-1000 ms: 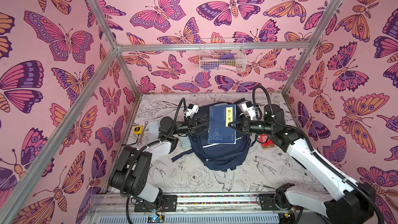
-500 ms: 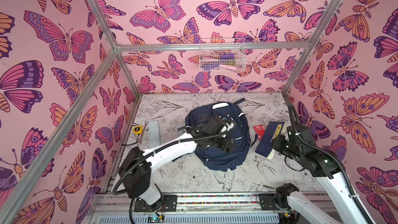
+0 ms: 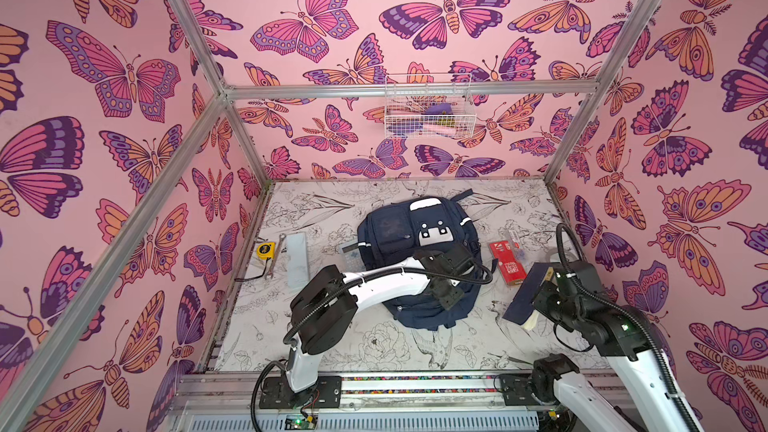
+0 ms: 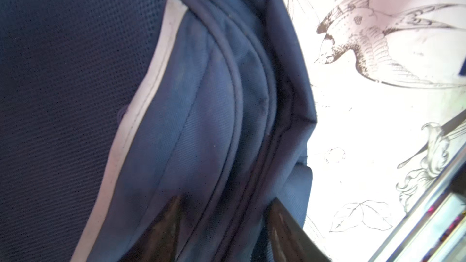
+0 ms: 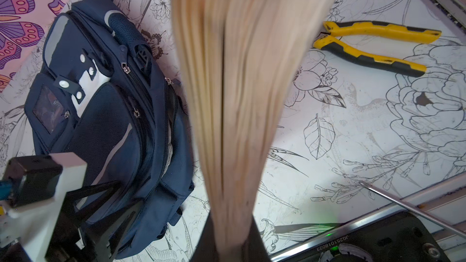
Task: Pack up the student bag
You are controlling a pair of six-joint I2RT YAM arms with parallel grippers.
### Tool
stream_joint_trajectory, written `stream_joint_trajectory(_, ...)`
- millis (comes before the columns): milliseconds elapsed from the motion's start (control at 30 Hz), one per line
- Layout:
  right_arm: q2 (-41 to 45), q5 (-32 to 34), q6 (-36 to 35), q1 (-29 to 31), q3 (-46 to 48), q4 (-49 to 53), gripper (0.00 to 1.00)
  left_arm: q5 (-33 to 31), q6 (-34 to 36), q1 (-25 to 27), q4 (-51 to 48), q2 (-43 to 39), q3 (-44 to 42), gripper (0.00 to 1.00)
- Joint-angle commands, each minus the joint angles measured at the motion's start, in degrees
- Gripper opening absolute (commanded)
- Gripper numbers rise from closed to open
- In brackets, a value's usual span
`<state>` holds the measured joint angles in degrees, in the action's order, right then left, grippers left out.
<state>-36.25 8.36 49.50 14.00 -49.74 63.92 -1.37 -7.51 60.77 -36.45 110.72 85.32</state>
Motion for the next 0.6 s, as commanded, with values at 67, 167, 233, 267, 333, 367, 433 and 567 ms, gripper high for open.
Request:
stream_joint_trajectory(67, -0.2, 1.7, 0.0, -0.3, -0.8, 0.4, 0.00, -1.8, 3.7, 3.2, -2.3, -1.6, -0.8, 0.73)
stream_joint_trajectory(167, -0.1, 2.4, 0.5, -0.3, -1.1, 0.1, 0.00, -3.5, 4.5, 3.7, -2.7, 0.2, -0.7, 0.66)
stream_joint_trajectory(233, 0.2, 2.1, 0.6, -0.2, -1.2, -0.2, 0.00, -6.0, 3.9, 3.8, -3.5, 1.9, 0.3, 0.53)
stream_joint_trajectory(267, 0.5, 1.9, 0.6, -0.3, -1.2, -0.3, 0.00, -6.5, 3.7, 3.7, -3.7, 2.4, 0.7, 0.46)
stream_joint_trajectory(333, 1.1, 1.3, 0.3, -0.3, -1.2, -0.5, 0.00, -7.4, 2.9, 3.7, -3.9, 2.7, 1.4, 0.28)
stream_joint_trajectory(367, 1.5, 1.0, 0.0, -0.3, -1.2, -0.6, 0.00, -8.1, 2.5, 3.7, -3.7, 2.5, 1.6, 0.18)
stream_joint_trajectory(433, 2.2, 0.5, -0.7, -0.3, -1.3, -0.9, 0.00, -8.9, 2.1, 3.7, -3.5, 2.0, 1.9, 0.09)
stream_joint_trajectory(567, 3.5, -3.9, -2.0, -0.3, -1.1, -4.0, 0.00, -11.0, 2.2, 3.8, -3.2, 0.8, 2.0, 0.00)
